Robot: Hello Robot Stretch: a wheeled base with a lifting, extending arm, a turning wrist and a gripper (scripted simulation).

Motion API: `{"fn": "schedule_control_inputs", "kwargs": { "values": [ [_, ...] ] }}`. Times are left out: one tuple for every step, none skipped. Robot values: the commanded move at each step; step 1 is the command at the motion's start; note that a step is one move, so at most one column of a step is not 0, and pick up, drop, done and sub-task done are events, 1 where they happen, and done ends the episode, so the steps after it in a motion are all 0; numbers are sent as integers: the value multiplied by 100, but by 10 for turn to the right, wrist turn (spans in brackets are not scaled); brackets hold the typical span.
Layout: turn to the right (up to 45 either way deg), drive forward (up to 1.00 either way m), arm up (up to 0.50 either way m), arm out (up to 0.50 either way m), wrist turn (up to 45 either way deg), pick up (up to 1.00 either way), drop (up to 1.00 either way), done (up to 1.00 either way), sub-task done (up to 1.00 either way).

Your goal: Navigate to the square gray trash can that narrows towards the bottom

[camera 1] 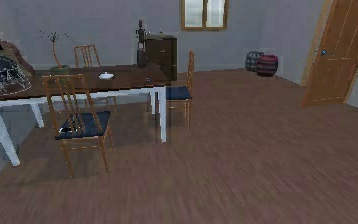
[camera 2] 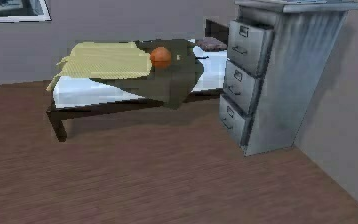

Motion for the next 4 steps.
{"fn": "schedule_control_inputs", "kwargs": {
  "values": [
    [0, 10, 0, 0, 0, 0, 0, 0, 0],
    [450, 0, 0, 0, 0, 0, 0, 0, 0],
    [450, 0, 0, 0, 0, 0, 0, 0, 0],
    [30, 0, 0, 0, 0, 0, 0, 0, 0]
  ]
}}
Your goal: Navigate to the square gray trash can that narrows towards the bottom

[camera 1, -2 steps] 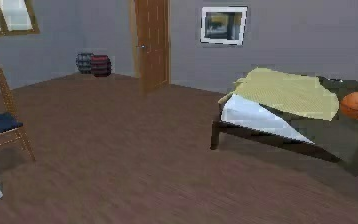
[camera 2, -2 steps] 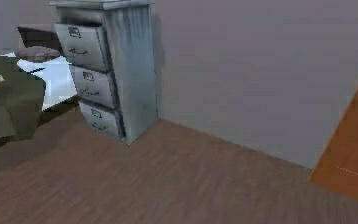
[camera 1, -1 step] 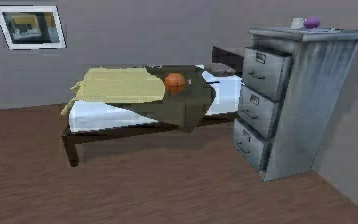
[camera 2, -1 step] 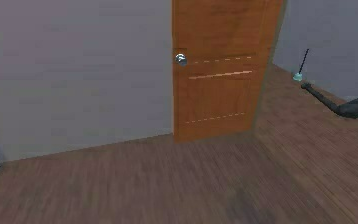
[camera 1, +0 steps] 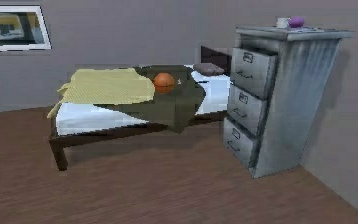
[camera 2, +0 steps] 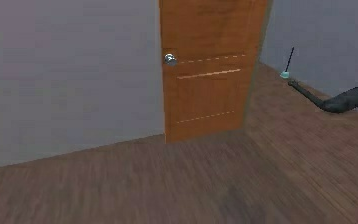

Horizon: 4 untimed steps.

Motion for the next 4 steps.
{"fn": "schedule_control_inputs", "kwargs": {
  "values": [
    [0, 35, 0, 0, 0, 0, 0, 0, 0],
    [-450, 0, 0, 0, 0, 0, 0, 0, 0],
    [-300, 0, 0, 0, 0, 0, 0, 0, 0],
    [0, 100, 0, 0, 0, 0, 0, 0, 0]
  ]
}}
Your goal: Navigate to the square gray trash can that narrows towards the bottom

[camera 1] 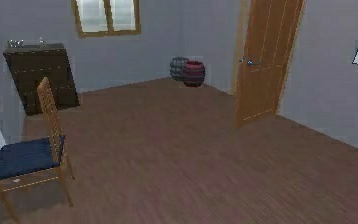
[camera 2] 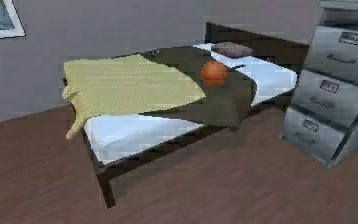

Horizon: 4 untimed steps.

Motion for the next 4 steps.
{"fn": "schedule_control_inputs", "kwargs": {
  "values": [
    [0, 100, 0, 0, 0, 0, 0, 0, 0],
    [0, 100, 0, 0, 0, 0, 0, 0, 0],
    [0, 45, 0, 0, 0, 0, 0, 0, 0],
    [120, 0, 0, 0, 0, 0, 0, 0, 0]
  ]
}}
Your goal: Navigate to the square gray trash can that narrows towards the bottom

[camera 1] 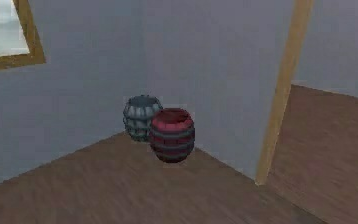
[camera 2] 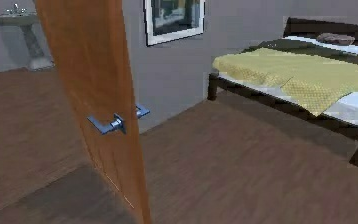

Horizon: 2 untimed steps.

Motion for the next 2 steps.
{"fn": "schedule_control_inputs", "kwargs": {
  "values": [
    [0, 55, 0, 0, 0, 0, 0, 0, 0],
    [450, 0, 0, 0, 0, 0, 0, 0, 0]
  ]
}}
